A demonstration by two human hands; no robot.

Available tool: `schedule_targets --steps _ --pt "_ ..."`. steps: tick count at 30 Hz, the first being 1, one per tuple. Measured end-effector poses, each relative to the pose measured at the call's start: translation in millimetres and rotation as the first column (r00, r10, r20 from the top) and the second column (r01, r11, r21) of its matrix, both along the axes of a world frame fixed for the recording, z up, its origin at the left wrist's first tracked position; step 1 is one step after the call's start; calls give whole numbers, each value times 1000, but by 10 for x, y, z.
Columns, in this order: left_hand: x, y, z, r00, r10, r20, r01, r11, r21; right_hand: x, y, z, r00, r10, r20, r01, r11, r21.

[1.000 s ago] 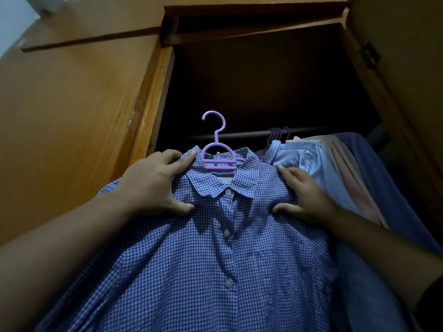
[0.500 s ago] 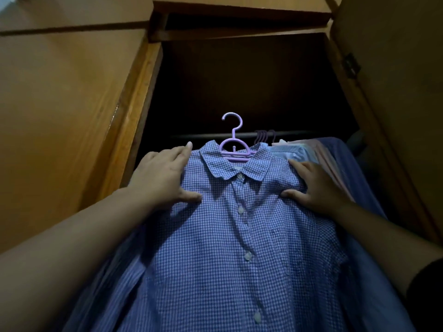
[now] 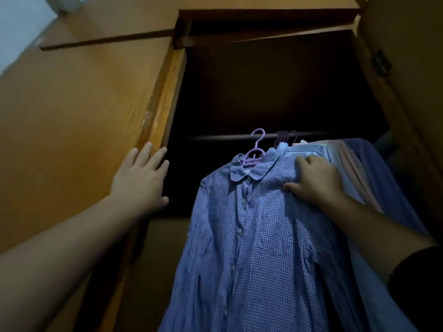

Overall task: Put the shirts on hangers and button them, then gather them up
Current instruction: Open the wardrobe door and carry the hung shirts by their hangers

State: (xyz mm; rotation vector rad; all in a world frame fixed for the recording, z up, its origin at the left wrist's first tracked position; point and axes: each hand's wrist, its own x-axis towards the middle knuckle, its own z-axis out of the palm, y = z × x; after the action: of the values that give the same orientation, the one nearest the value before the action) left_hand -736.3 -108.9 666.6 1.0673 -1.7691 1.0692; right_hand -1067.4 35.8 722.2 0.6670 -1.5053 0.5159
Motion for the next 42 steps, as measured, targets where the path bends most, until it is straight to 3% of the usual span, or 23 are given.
schedule_targets --steps 5,23,39,42 --pt "106 -63 -66 998 -59 18 58 998 21 149 -177 139 996 -31 88 35 999 -40" --pt "86 -169 -82 996 -81 -42 79 996 -37 158 -645 639 986 -146 77 148 989 -20" --pt "98 -210 -101 982 -177 -59 171 981 -93 254 -803 540 950 -301 86 297 953 53" --pt "97 -221 -109 978 -199 -68 192 976 -103 285 -792 515 960 -263 99 259 964 50"
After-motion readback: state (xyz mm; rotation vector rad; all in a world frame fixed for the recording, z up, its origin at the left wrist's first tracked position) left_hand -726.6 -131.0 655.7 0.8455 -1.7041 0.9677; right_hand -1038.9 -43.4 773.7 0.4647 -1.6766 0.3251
